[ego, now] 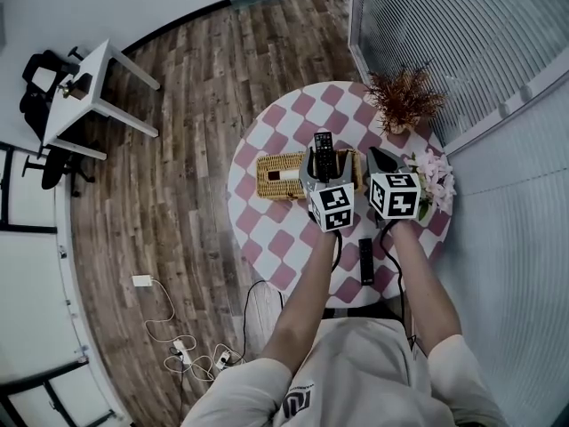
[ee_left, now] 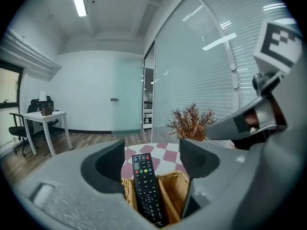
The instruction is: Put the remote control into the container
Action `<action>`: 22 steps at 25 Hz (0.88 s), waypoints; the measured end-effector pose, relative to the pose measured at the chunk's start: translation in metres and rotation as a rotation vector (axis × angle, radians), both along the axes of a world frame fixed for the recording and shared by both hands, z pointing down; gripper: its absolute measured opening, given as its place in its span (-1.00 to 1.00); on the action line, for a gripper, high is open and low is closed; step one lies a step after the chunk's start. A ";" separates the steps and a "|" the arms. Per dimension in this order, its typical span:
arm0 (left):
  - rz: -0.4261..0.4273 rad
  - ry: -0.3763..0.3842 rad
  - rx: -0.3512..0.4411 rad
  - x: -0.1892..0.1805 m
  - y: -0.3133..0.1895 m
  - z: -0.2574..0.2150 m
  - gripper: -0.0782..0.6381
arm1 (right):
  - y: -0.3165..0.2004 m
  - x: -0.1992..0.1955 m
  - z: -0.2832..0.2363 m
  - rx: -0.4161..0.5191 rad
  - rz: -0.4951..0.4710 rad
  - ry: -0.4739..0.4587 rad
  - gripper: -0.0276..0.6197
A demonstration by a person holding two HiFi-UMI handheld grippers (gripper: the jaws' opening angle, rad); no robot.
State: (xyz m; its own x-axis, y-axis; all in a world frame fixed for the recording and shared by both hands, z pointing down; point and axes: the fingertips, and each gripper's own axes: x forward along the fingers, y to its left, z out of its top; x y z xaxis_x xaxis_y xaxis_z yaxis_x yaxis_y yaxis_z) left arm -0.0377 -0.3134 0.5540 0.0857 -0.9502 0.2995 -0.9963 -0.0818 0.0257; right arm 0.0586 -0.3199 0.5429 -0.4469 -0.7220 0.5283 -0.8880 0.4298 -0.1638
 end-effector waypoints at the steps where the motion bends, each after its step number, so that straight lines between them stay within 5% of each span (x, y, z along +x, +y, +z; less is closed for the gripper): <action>1: 0.000 -0.002 0.010 -0.002 0.002 -0.005 0.21 | 0.001 0.000 -0.001 0.005 0.002 -0.003 -0.91; 4: -0.009 -0.016 0.051 -0.011 0.009 -0.023 -0.11 | 0.006 0.000 -0.009 0.032 0.005 -0.012 -0.91; 22: 0.010 -0.035 0.141 -0.039 0.092 -0.080 -0.76 | 0.080 -0.007 -0.028 0.115 0.012 0.008 -0.91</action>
